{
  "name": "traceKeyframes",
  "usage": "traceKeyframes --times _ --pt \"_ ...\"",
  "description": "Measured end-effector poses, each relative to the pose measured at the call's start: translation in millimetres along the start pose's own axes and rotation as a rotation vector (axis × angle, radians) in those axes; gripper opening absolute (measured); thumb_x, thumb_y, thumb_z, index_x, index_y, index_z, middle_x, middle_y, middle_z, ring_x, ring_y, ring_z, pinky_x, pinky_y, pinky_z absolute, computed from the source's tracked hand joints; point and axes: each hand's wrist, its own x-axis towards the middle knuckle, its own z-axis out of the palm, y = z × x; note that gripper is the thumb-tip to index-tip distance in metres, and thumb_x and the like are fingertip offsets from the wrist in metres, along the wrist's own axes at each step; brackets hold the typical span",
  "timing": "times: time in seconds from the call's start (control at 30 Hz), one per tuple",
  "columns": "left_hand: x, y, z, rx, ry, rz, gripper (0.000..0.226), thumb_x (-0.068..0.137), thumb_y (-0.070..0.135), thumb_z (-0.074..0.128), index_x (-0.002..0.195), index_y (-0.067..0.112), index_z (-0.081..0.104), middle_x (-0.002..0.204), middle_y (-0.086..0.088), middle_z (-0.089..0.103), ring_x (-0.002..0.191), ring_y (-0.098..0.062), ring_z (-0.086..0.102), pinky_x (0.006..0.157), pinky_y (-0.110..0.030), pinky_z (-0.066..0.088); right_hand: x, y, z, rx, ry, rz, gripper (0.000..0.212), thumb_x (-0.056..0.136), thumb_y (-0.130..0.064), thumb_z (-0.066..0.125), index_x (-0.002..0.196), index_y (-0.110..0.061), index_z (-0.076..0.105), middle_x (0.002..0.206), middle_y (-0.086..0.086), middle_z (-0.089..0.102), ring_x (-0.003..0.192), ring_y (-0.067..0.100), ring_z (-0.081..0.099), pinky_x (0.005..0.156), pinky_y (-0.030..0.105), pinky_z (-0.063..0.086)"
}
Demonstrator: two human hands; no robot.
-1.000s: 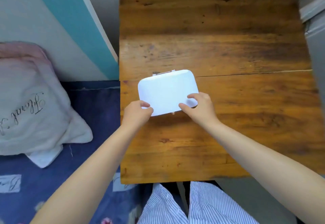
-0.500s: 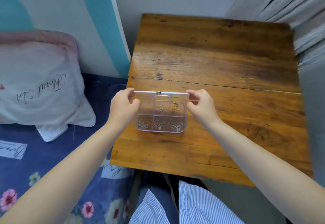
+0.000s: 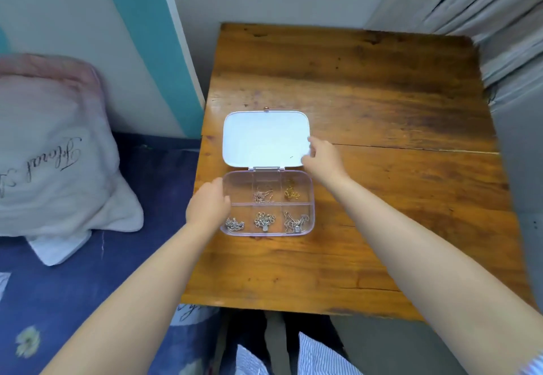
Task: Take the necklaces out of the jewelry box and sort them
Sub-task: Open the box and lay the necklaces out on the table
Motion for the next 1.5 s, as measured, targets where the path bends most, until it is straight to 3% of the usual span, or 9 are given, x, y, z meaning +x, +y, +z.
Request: traceKeyframes --times 0.1,0.43,0.5,0.6,0.73,0.83,1.0,1.23,1.5 --pt "-7 -10 10 -0.058 0.081 0.063 0.017 0.09 0.006 0.041 0.104 0.007 0.052 0.089 -0.017 0.06 0.073 -0.033 0.053 0.054 -0.034 0.039 -35 24 24 -0.054 -0.025 0.027 0.047 0.082 -0.002 0.048 0.129 -0.001 0.043 0.129 0.022 0.051 0.119 0.033 0.046 0.099 0.035 0.037" --pt "-19 -48 6 -0.005 0.122 0.146 0.013 0.084 -0.005 0.048 0.094 0.001 0.054 0.083 -0.018 0.056 0.069 -0.032 0.049 0.052 -0.034 0.036 -89 29 72 -0.072 -0.018 0.049 0.055 0.086 0.005 0.04 0.139 -0.003 0.027 0.144 0.013 0.037 0.131 0.025 0.036 0.107 0.029 0.028" --pt "-24 -52 2 0.047 0.171 0.245 0.016 0.075 -0.013 0.056 0.088 -0.004 0.058 0.082 -0.02 0.058 0.069 -0.036 0.051 0.047 -0.034 0.035 -100 26 72 -0.161 0.022 -0.037 0.051 0.083 0.004 0.047 0.133 0.0 0.036 0.136 0.016 0.045 0.125 0.03 0.042 0.104 0.037 0.035" --pt "-34 -50 -5 0.272 0.135 0.484 0.025 0.05 -0.02 0.069 0.063 -0.003 0.057 0.067 -0.017 0.059 0.059 -0.032 0.054 0.038 -0.026 0.031 -113 22 75 -0.419 0.107 -0.331 0.026 0.069 0.005 0.065 0.094 0.001 0.064 0.093 0.019 0.066 0.088 0.035 0.061 0.072 0.041 0.052" --pt "-29 -35 4 0.505 -0.316 0.373 0.029 0.077 -0.016 0.05 0.098 0.0 0.06 0.107 -0.014 0.057 0.095 -0.03 0.058 0.065 -0.033 0.047 -113 4 77 -0.7 -0.301 -0.259 0.014 0.085 -0.003 0.048 0.09 0.0 0.06 0.098 0.017 0.064 0.095 0.033 0.059 0.074 0.039 0.049" --pt "-18 -20 12 0.565 -0.474 0.343 0.034 0.079 -0.016 0.048 0.107 -0.001 0.059 0.116 -0.015 0.058 0.103 -0.032 0.058 0.075 -0.034 0.048 -101 -6 83 -0.79 -0.363 -0.139 0.015 0.085 0.001 0.049 0.094 -0.001 0.061 0.105 0.017 0.064 0.098 0.034 0.06 0.076 0.038 0.05" --pt "-8 -18 26 0.588 -0.492 0.362 0.03 0.082 -0.009 0.049 0.107 0.003 0.059 0.114 -0.013 0.061 0.1 -0.03 0.06 0.078 -0.033 0.051 -88 -11 99 -0.898 -0.373 -0.059 0.029 0.08 0.009 0.048 0.1 -0.007 0.062 0.109 0.01 0.065 0.1 0.031 0.061 0.07 0.031 0.042" --pt "-9 -23 24 0.654 -0.468 0.416 0.031 0.079 -0.011 0.051 0.105 0.004 0.059 0.112 -0.013 0.063 0.099 -0.031 0.061 0.076 -0.034 0.051 -85 -11 105 -0.911 -0.33 0.002 0.025 0.081 -0.004 0.048 0.099 -0.015 0.061 0.107 0.006 0.067 0.101 0.026 0.059 0.078 0.034 0.03" --pt "-8 -22 20 0.681 -0.467 0.434 0.031 0.079 -0.009 0.054 0.107 0.003 0.059 0.112 -0.014 0.063 0.098 -0.031 0.062 0.076 -0.034 0.052 -86 -7 98 -0.797 -0.339 -0.009 0.026 0.08 -0.003 0.046 0.059 -0.017 0.043 0.084 0.007 0.063 0.094 0.027 0.059 0.095 0.041 0.027"
